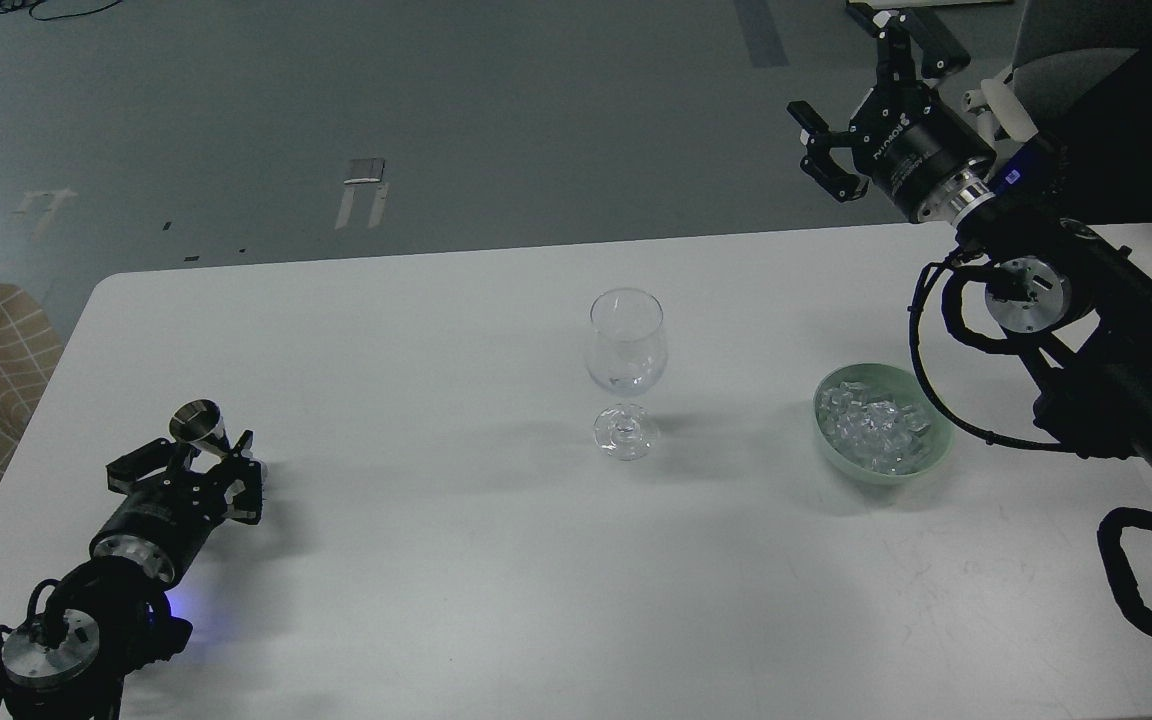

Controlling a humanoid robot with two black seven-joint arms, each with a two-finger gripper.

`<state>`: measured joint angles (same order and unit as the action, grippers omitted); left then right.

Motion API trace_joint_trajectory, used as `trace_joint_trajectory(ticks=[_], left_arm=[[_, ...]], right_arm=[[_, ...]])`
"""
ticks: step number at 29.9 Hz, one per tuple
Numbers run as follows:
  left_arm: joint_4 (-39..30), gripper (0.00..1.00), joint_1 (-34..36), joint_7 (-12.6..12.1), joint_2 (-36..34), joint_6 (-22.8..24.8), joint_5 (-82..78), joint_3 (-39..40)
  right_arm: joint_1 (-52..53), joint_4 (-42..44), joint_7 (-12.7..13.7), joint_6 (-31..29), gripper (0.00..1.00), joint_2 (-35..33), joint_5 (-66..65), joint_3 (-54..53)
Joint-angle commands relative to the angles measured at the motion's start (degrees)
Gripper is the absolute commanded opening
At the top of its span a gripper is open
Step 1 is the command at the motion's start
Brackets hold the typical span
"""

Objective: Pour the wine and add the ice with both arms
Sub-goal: 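Lift the jigger upright off the table with the left gripper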

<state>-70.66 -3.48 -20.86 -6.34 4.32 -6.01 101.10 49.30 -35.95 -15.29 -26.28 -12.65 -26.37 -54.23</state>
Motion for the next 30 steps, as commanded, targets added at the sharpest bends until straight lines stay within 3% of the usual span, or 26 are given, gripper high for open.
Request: trace_joint_trajectory(ticks=[1,7,15,19,26,30], left_arm=[[-0.1,0.22,-0.1,-0.1,0.2,1.1,0.0,0.0],[-0.2,0.14,-0.4,-0.2,0.4,2.0,0.0,0.1],[-0.7,0.13,-0.4,-0.2,0.4,2.1,0.6,0.2],[-0.9,0.05,-0.1,-0.3,1.1,2.1,1.2,0.2],[-2.8,0.05,0.3,-0.5,1.1,1.5,1.2,0.1],[-4.3,0.05,0.8,-2.2,0.4,1.2,1.2,0.1]], right_arm=[[0.0,-0.1,0.0,0.0,1.00,0.0,0.0,0.0],[-0.1,-0.1,0.0,0.1,1.00,0.0,0.0,0.0],[-0.2,-0.1,0.0,0.1,1.00,0.0,0.0,0.0],[-0.3,-0.1,0.0,0.1,1.00,0.0,0.0,-0.1],[-0.3,-0.1,0.0,0.1,1.00,0.0,0.0,-0.1],[-0.3,-0.1,0.0,0.1,1.00,0.0,0.0,-0.1]])
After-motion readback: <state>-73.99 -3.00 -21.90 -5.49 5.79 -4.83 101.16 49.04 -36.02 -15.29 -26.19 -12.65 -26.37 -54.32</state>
